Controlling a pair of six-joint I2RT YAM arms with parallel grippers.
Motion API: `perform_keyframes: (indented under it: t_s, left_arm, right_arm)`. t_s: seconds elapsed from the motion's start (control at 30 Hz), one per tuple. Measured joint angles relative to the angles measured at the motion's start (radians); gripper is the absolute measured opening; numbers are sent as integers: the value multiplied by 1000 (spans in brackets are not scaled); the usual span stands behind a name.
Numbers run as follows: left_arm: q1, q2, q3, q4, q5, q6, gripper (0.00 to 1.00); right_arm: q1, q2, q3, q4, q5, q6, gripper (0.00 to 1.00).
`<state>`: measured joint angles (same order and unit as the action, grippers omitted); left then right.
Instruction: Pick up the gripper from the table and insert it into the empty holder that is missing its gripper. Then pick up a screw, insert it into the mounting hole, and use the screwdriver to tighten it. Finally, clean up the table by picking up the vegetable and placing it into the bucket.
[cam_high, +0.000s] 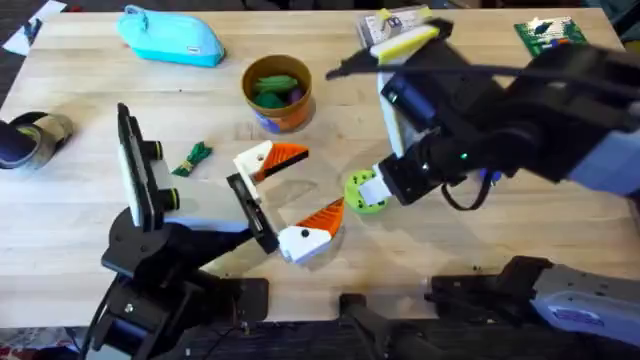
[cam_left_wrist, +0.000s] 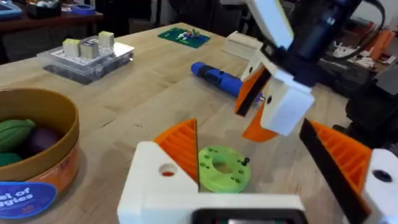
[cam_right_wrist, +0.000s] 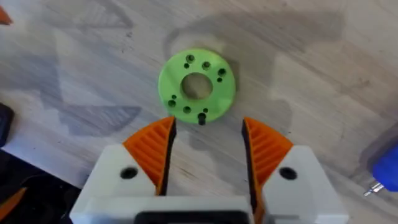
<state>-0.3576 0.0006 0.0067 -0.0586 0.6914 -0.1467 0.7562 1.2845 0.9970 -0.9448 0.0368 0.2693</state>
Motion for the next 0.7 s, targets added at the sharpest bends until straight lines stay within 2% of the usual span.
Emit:
perform_keyframes:
  t_s: [0.13,0.4,0.53,0.63,0.7]
  left_arm:
    - [0,0,0,0,0,0,990]
    - [0,0,0,0,0,0,990]
    - [0,0,0,0,0,0,990]
    - [0,0,0,0,0,0,990]
    - [0,0,0,0,0,0,990]
  right_arm:
    - [27,25,-48,28,0,24,636]
    - [79,78,-60,42,0,39,631]
    - [79,115,-61,47,1,45,513]
    - [79,138,-62,51,0,46,352]
    - [79,149,-62,57,0,46,314]
